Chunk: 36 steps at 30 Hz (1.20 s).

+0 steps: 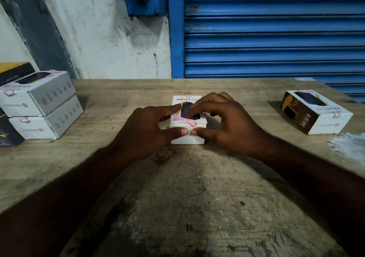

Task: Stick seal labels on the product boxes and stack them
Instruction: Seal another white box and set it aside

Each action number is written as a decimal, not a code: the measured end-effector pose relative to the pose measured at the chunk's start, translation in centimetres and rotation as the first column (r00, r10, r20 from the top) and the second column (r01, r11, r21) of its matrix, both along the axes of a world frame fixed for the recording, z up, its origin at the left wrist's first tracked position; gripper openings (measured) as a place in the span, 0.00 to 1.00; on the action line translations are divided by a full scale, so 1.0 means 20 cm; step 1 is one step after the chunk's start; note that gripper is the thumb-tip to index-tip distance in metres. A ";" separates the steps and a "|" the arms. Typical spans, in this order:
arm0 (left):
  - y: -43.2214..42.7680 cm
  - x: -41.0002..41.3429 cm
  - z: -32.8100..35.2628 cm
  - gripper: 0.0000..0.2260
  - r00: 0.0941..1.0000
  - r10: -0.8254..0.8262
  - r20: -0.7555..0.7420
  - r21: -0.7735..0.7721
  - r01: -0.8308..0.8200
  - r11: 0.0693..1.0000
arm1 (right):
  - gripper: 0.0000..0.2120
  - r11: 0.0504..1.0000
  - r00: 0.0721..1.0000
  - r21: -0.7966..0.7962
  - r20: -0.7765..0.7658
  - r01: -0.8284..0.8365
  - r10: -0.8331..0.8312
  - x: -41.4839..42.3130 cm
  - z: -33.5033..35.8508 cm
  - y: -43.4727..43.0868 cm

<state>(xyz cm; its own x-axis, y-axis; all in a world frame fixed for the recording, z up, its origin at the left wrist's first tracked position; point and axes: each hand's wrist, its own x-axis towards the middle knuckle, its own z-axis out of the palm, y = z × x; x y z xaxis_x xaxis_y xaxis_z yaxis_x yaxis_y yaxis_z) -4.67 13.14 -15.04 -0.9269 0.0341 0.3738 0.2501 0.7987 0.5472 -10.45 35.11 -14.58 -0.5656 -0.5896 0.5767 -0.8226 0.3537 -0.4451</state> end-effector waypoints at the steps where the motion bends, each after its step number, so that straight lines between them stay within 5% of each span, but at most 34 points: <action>1: 0.00 0.00 0.00 0.35 1.000 0.000 -0.002 0.005 0.000 1.000 | 0.18 1.000 1.000 0.000 -0.011 -0.009 0.009 0.00 0.00 0.00; 36: 0.01 0.02 0.02 0.29 0.998 -0.061 -0.005 0.039 0.061 0.997 | 0.15 0.997 0.980 0.021 0.188 -0.070 0.065 0.03 0.05 -0.01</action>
